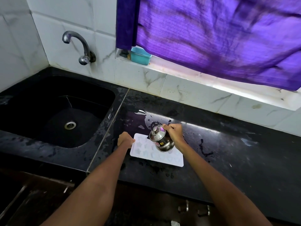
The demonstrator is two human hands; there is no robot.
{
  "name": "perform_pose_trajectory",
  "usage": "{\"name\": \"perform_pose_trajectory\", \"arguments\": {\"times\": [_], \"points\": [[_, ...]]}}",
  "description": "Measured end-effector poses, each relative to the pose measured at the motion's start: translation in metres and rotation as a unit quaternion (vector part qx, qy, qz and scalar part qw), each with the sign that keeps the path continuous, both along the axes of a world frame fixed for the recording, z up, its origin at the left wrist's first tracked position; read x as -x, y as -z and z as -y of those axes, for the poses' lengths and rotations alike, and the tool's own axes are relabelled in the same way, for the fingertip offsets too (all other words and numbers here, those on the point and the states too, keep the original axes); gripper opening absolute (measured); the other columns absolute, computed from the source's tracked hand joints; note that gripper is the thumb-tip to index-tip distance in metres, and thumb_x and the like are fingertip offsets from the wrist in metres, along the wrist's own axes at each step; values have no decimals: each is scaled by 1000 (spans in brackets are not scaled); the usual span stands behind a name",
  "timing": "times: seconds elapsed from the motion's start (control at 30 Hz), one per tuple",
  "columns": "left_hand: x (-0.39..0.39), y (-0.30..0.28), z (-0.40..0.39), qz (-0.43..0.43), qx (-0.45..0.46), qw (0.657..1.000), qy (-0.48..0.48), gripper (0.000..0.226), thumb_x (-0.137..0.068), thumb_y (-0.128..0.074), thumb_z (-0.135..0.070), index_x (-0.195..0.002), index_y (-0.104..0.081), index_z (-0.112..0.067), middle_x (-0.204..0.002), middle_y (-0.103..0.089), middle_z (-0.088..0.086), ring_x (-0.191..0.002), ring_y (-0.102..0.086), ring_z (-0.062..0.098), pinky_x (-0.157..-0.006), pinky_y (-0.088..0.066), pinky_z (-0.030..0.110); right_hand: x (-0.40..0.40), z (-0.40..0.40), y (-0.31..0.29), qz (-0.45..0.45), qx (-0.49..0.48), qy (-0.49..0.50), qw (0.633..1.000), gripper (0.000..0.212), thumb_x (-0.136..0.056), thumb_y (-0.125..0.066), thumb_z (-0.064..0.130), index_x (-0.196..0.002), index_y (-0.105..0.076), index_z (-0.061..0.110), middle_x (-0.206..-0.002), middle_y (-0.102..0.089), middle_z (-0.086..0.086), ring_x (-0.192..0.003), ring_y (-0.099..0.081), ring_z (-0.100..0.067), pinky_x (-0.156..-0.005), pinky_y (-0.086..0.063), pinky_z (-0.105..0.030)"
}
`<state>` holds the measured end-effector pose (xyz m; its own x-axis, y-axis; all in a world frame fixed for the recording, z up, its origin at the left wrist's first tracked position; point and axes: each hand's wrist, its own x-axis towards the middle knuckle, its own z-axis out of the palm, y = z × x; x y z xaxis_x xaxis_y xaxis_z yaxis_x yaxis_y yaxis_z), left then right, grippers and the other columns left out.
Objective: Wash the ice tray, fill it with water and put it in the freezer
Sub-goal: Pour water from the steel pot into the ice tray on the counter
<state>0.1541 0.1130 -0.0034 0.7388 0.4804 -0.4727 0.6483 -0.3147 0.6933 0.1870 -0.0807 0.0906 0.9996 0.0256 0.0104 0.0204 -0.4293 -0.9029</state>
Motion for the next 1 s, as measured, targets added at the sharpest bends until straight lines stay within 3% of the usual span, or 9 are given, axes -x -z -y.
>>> {"name": "perform_pose_trajectory", "arguments": {"times": [0.13, 0.5, 0.63, 0.8, 1.0], "points": [[-1, 3, -1, 1, 8, 1000, -3, 28, -78, -75, -14, -100, -69, 2, -106, -71, 18, -93, -71, 32, -83, -59, 41, 0, 0, 0, 0, -8, 0, 1000, 53, -78, -67, 8, -41, -31, 15, -45, -26, 1, -39, -22, -4, -42, -21, -18], [-2, 0, 1, -7, -6, 1000, -1, 31, -80, -74, -15, -104, -67, 3, -106, -71, 17, -93, -71, 31, -82, -59, 40, -3, 10, 0, -45, -88, 49, 994, 42, -78, -65, 9, -45, -40, 13, -52, -38, -3, -51, -37, -15, -51, -29, -25], [-1, 1, 2, -12, -17, 1000, 1, 31, -80, -73, -16, -104, -67, 3, -106, -71, 17, -93, -71, 31, -82, -59, 40, -1, 16, -3, -40, -65, 51, 996, 48, -79, -65, 9, -41, -38, 17, -37, -35, 8, -41, -33, -8, -45, -28, -22], [-2, 1, 2, -13, -23, 1000, 4, 31, -80, -73, -16, -105, -68, 2, -107, -71, 18, -94, -71, 32, -82, -59, 40, 1, 23, 1, -16, -21, 37, 999, 47, -80, -65, 10, -43, -38, 14, -47, -32, -2, -46, -29, -12, -48, -25, -25], [0, -2, 2, -19, -31, 999, 7, 35, -80, -74, -19, -108, -67, 0, -109, -70, 17, -97, -70, 32, -84, -58, 41, 2, 26, 7, -17, -9, 39, 999, 48, -79, -66, 11, -41, -37, 15, -47, -31, -2, -48, -28, -13, -51, -24, -27]]}}
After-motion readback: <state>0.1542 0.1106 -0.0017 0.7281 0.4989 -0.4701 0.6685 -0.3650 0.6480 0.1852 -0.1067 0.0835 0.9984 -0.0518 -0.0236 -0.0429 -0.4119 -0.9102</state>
